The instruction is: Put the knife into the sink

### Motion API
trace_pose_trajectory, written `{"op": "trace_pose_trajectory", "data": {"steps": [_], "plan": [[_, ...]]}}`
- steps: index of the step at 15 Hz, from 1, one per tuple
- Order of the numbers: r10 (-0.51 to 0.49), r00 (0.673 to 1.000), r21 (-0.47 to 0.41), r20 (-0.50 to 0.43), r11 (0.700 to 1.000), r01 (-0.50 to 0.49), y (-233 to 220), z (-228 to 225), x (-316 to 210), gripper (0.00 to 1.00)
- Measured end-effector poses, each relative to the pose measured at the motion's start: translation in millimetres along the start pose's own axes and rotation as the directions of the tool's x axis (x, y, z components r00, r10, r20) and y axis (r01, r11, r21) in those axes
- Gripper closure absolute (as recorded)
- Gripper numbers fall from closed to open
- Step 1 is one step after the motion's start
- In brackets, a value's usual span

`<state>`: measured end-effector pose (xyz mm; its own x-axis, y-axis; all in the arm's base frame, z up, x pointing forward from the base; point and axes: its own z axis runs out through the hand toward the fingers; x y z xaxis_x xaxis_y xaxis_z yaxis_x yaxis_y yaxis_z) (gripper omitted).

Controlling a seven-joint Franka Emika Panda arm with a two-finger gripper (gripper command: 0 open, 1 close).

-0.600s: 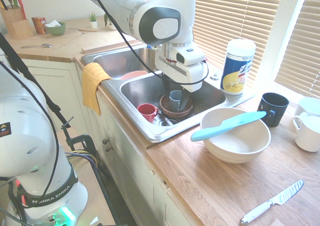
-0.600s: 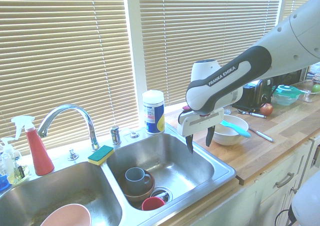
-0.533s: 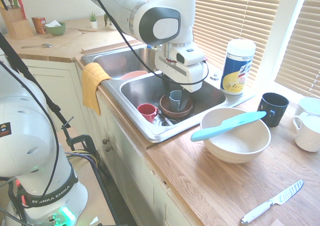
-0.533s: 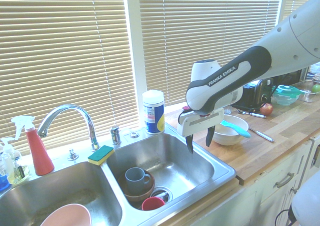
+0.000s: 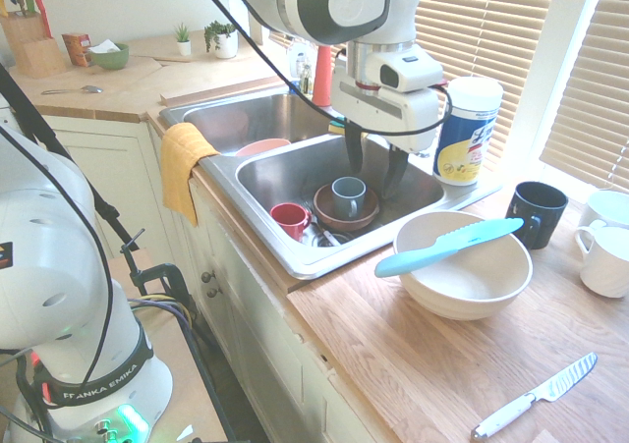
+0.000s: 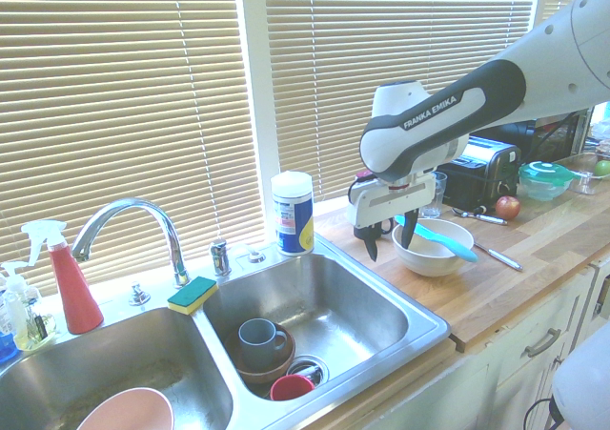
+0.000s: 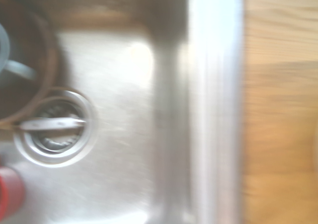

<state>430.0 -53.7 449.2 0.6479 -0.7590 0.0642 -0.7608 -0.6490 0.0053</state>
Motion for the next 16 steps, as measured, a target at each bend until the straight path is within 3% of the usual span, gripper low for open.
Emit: {"op": "trace_pose_trajectory", "data": {"steps": [7, 13, 14, 16], "plan": [[0.071, 0.997, -0.028, 0.006, 0.997, -0.071, 87, 3, 65, 0.00], [0.085, 0.996, -0.015, -0.003, 0.996, -0.086, 96, 42, 89, 0.00], [0.086, 0.996, -0.010, -0.008, 0.996, -0.087, 96, 47, 91, 1.00], [0.092, 0.996, 0.002, -0.017, 0.996, -0.092, 97, 53, 96, 1.00]]}}
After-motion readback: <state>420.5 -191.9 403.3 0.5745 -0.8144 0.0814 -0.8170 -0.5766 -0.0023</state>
